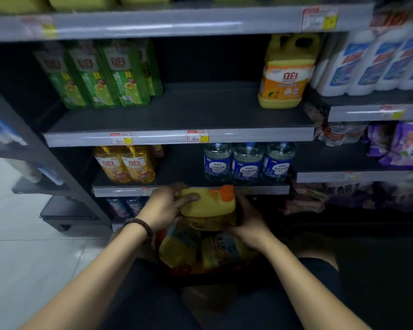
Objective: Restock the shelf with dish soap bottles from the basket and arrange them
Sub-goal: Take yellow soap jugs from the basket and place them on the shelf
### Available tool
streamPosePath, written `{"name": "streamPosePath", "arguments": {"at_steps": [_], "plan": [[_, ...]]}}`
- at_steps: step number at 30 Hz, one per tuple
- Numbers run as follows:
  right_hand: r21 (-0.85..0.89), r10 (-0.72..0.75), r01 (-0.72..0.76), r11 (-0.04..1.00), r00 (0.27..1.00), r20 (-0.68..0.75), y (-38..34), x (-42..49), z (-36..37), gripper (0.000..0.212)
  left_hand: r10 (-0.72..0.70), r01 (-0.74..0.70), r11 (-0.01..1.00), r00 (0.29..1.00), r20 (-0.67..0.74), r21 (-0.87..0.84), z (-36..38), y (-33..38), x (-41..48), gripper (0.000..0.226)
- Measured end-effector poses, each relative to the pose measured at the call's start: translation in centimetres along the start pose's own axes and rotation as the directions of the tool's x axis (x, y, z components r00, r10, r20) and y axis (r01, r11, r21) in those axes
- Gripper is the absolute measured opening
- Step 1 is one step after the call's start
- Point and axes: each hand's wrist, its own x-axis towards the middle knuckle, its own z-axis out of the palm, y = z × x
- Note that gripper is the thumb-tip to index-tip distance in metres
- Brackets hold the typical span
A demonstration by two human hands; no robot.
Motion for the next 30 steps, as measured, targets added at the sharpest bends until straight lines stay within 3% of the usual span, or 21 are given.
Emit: {"name": "streamPosePath", "arguments": {"at_steps": [8,10,12,13,17,22,26,30], "plan": [[0.068,-0.221,0.222,0.973,0.975,-0.024,-10.0,1.5,-4.1,0.077,0.149,-0.135,0.986,0.976,-0.158,0.097,-9.2,7.1,-0.4,0.03],[0.114,-0.253,0.26,0.959,0.965,-0.075,-13.0,1.5,-5.3,0.066,0.154,-0.195,0.967,0.96,-0.236,-0.162,-11.6,9.0,-0.5,0.019],[0.161,-0.266,0.286,0.945,0.955,-0.132,-16.3,1.3,-6.7,0.056,0.146,-0.25,0.853,0.957,-0.251,-0.458,-13.3,10.7,-0.9,0.037],[0.178,-0.274,0.297,0.938,0.951,-0.144,-18.1,1.3,-7.4,0.054,0.153,-0.258,0.825,0.959,-0.239,-0.504,-13.7,11.2,-1.1,0.048],[0.206,-0.354,0.376,0.903,0.925,-0.137,-25.0,1.4,-10.1,0.053,0.193,-0.28,0.824,0.956,-0.22,-0.492,-13.7,12.4,-0.4,0.069],[0.207,-0.443,0.461,0.863,0.887,-0.132,-32.9,2.6,-12.8,0.054,0.234,-0.413,0.719,0.901,-0.365,-0.559,-17.1,15.5,2.1,0.061],[0.183,-0.461,0.483,0.856,0.875,-0.151,-38.5,5.2,-14.2,0.044,0.263,-0.449,0.736,0.879,-0.398,-0.506,-22.2,18.0,5.1,0.059],[0.21,-0.449,0.484,0.85,0.873,-0.192,-43.0,9.0,-14.7,0.047,0.274,-0.482,0.744,0.852,-0.446,-0.463,-27.0,19.8,8.5,0.063]]}}
